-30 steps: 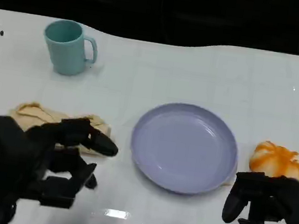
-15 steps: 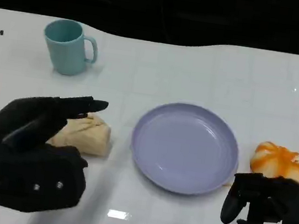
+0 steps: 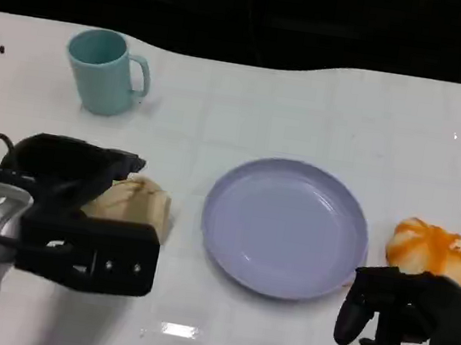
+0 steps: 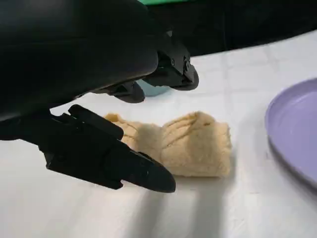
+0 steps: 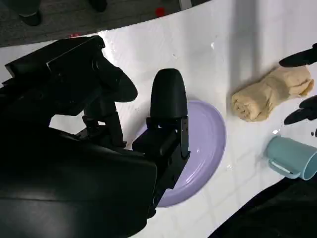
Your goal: Grasp the towel on the left side of the plate with the left hand and place it into the plate.
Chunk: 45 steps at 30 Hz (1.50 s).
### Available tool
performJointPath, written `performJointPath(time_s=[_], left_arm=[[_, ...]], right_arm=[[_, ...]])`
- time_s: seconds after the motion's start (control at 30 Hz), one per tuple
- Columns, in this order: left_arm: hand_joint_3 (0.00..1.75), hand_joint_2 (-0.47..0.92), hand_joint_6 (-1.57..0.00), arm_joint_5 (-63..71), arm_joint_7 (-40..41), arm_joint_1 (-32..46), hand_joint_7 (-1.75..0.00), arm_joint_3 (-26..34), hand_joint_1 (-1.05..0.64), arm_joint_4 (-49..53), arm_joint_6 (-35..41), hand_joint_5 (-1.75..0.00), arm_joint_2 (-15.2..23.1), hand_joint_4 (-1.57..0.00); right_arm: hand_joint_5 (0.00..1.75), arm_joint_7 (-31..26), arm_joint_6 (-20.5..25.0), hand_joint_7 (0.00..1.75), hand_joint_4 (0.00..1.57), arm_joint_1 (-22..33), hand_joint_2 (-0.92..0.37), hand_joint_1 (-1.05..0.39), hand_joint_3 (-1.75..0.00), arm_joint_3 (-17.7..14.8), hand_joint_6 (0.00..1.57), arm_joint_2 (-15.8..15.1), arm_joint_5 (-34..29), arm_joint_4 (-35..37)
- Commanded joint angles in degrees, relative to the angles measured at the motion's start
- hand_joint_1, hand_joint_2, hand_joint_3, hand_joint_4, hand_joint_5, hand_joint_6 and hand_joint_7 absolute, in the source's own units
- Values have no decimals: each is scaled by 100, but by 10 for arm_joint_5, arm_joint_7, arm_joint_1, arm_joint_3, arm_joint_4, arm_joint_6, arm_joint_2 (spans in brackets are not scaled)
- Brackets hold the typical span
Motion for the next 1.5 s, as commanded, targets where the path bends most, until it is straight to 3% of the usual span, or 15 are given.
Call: performJointPath(time_s=[0.03, 0.53, 0.73, 0.77, 0.8, 0.87, 0.9, 0.97, 1.0, 1.07, 1.13, 1.2, 1.27, 1.37, 1.5], left_arm=[[0, 85, -40, 16, 20, -45, -1, -16, -55, 90, -19, -15, -16, -46], [2, 91, -45, 17, 74, -165, -2, -72, -48, 397, -102, -9, -86, -58], [9, 92, -78, 1, 131, -176, -10, -68, -36, 478, -143, -19, -106, -89], [11, 92, -88, -4, 146, -173, -10, -64, -31, 483, -152, -26, -107, -95], [11, 92, -96, -10, 167, -169, -7, -60, -28, 486, -166, -47, -107, -93], [11, 92, -115, -17, 208, -162, -8, -56, -22, 488, -195, -122, -103, -91], [11, 92, -120, -18, 227, -160, -18, -56, -19, 490, -206, -151, -102, -88], [19, 91, -94, -18, 252, -159, -95, -55, -18, 495, -219, -168, -100, -90], [37, 87, -80, -20, 265, -157, -140, -52, -18, 495, -223, -172, -99, -91], [76, 73, -69, -30, 280, -153, -167, -41, -20, 489, -221, -174, -101, -88], [90, 68, -64, -36, 288, -147, -173, -33, -21, 473, -215, -174, -100, -87], [92, 66, -62, -41, 299, -137, -174, -24, -22, 450, -213, -175, -98, -86], [89, 67, -59, -44, 302, -128, -175, -15, -23, 426, -203, -175, -97, -85], [72, 75, -56, -47, 308, -115, -175, -2, -25, 379, -186, -175, -96, -84], [70, 75, -56, -49, 307, -105, -175, 6, -24, 346, -173, -175, -96, -84]], right_arm=[[169, -2, -5, 143, 70, 2, -60, 2, -102, -4, 68, -3, -2, -7], [170, -2, -3, 143, 70, 7, -59, 1, -105, -9, 68, -4, 3, -15], [170, -2, -3, 143, 70, 9, -59, 2, -105, -11, 68, -3, 5, -15], [170, -1, -3, 143, 69, 10, -59, 2, -105, -12, 68, -3, 6, -15], [169, -1, -5, 143, 69, 10, -59, 2, -105, -12, 68, -4, 5, -14], [169, -2, -4, 144, 70, 10, -58, 2, -106, -12, 68, -4, 5, -14], [169, -1, -2, 144, 70, 9, -58, 2, -106, -12, 68, -4, 5, -14], [169, -1, 2, 144, 70, 8, -58, 2, -106, -12, 68, -5, 5, -16], [169, -1, 4, 144, 70, 8, -58, 2, -106, -12, 68, -5, 4, -17], [169, -2, 3, 143, 70, 8, -58, 2, -105, -11, 68, -5, 2, -17], [169, -2, 2, 143, 70, 7, -59, 2, -105, -11, 68, -6, 2, -16], [169, -2, 0, 143, 70, 7, -59, 2, -105, -11, 68, -6, 2, -15], [169, -1, -1, 143, 70, 7, -59, 2, -104, -12, 68, -5, 4, -15], [170, -1, 0, 143, 70, 7, -59, 2, -105, -13, 68, -4, 5, -16], [171, -1, 0, 143, 70, 8, -58, 2, -106, -13, 69, -3, 6, -16]])
